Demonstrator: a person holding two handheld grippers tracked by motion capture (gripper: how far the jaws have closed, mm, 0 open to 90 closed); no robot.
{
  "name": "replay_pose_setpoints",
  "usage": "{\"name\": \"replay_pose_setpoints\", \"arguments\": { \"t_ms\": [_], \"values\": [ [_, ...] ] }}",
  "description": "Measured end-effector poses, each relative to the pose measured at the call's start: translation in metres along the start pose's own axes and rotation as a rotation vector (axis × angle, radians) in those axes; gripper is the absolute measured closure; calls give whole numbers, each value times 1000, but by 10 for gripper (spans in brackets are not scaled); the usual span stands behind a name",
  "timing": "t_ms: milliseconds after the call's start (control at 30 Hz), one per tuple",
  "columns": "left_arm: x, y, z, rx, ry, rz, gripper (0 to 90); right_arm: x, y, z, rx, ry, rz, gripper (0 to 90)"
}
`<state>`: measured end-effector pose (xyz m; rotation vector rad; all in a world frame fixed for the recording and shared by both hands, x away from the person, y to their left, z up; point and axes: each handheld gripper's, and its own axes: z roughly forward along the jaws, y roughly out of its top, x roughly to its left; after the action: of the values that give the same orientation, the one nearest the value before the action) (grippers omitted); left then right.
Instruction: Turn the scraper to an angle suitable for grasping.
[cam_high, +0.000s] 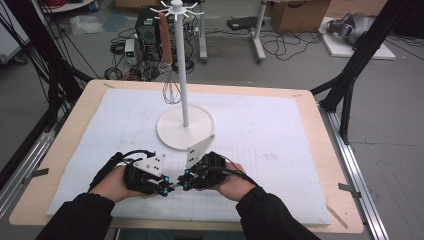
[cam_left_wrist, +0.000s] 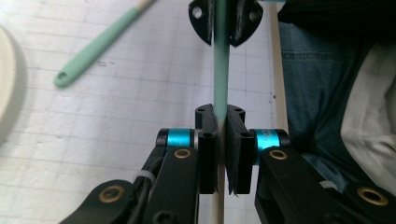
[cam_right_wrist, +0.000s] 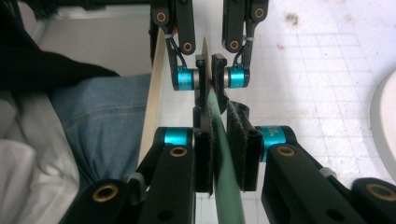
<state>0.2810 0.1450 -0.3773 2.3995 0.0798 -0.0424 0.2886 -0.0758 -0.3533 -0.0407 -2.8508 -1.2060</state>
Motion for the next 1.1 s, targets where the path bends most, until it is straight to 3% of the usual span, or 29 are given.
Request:
{"name": "replay_pose_setpoints", "arguments": {
  "t_ms": [167,267,367,467,633,800,900,1000,1100],
  "values": [
    [0,-2,-6,-17,16,-6,843,-3,-4,-8,-25,-5,28,679],
    [0,-2,-9,-24,21,0,843,-4,-4,-9,-36,1,38,680],
    [1,-2,-11,-37,25,-1,843,-4,-4,-9,-37,0,35,707],
    [1,-2,-12,-38,25,4,842,-5,-3,-9,-44,6,29,805],
    [1,-2,-12,-40,23,0,839,-6,-3,-11,-56,27,35,820],
    [2,0,-13,-40,24,-11,783,-6,1,-12,-43,7,16,822],
    [2,1,-13,-45,35,-1,832,-6,3,-13,-42,7,13,822],
    [2,1,-15,-69,47,1,841,-6,3,-16,-80,-4,29,808],
    [3,1,-17,-88,57,-12,843,-9,0,-20,-151,-11,67,717]
  ]
}}
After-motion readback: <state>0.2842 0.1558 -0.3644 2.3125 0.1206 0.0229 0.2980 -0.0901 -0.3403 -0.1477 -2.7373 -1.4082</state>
